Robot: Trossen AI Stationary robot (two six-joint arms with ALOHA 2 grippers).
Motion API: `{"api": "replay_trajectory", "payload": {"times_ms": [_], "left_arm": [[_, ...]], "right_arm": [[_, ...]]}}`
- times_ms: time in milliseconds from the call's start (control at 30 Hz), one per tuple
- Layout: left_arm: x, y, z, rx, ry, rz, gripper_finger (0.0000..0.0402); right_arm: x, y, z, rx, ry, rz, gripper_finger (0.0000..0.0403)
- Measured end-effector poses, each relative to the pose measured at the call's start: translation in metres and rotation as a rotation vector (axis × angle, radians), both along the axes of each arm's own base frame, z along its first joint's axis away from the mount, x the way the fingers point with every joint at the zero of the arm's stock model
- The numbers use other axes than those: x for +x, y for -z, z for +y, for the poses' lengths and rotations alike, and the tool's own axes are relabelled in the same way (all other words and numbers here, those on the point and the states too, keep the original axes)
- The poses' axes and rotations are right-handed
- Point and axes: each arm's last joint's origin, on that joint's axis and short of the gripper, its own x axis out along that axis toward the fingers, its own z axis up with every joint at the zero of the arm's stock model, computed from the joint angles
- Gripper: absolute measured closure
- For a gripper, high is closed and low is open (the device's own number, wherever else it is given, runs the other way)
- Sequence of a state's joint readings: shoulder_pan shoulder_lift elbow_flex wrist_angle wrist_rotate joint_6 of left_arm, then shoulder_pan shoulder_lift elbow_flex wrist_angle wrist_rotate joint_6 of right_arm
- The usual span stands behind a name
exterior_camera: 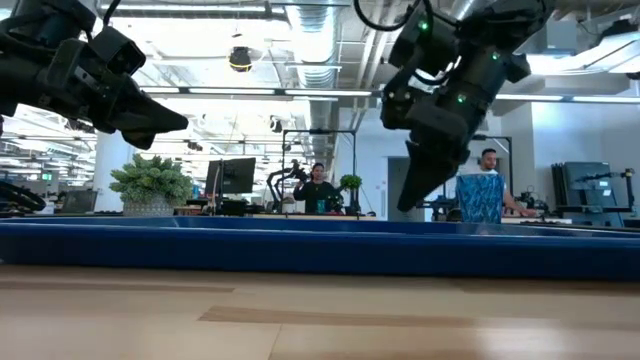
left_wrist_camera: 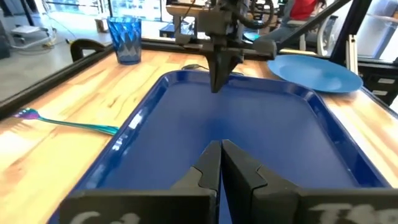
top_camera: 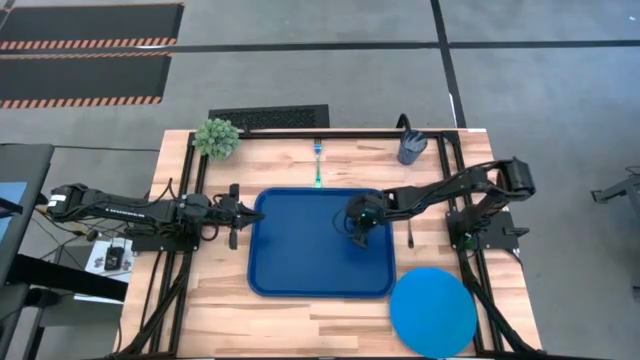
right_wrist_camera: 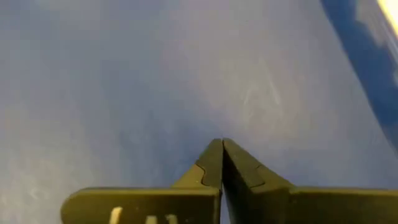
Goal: Pick and place plate/cup/fork/spoon on tray
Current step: Move the blue tray to the middle
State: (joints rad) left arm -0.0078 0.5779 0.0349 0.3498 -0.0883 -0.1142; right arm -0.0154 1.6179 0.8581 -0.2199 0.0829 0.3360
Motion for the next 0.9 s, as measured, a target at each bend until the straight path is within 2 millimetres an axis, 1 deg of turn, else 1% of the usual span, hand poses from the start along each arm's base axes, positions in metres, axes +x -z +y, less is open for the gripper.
{"api": "replay_trajectory", "payload": {"times_ms": [100, 167, 267, 333, 500, 667, 733, 800, 900], "left_arm": [[0.0, 0.0, 0.0, -0.017, -0.002, -0.001, 0.0401], [0.0, 0.0, 0.0, -0.019, -0.002, -0.001, 0.0401], [0.0, 0.0, -0.001, -0.03, 0.005, 0.001, 0.0401], [0.0, 0.002, -0.003, -0.036, 0.036, 0.017, 0.0401], [0.003, 0.012, -0.011, -0.066, 0.106, 0.122, 0.0402], [0.016, 0.01, -0.026, -0.091, 0.155, 0.21, 0.0401], [0.025, 0.007, -0.034, -0.075, 0.164, 0.255, 0.0401], [0.032, 0.006, -0.041, -0.05, 0.16, 0.323, 0.0401], [0.043, 0.01, -0.05, -0.001, 0.134, 0.454, 0.0401]], "right_arm": [[0.005, -0.004, 0.0, -0.012, -0.005, -0.06, 0.0387], [0.013, 0.0, 0.004, -0.003, -0.025, -0.112, 0.0389], [0.024, 0.01, 0.015, 0.019, -0.084, -0.156, 0.039], [0.028, 0.014, 0.024, 0.018, -0.111, -0.151, 0.0389], [0.034, 0.007, 0.046, -0.009, -0.2, -0.177, 0.0388], [0.031, -0.004, 0.064, -0.033, -0.279, -0.204, 0.0392], [0.024, -0.006, 0.069, -0.055, -0.284, -0.167, 0.0392], [0.02, -0.011, 0.075, -0.076, -0.286, -0.164, 0.0392], [0.013, -0.018, 0.08, -0.108, -0.284, -0.154, 0.0391]]}}
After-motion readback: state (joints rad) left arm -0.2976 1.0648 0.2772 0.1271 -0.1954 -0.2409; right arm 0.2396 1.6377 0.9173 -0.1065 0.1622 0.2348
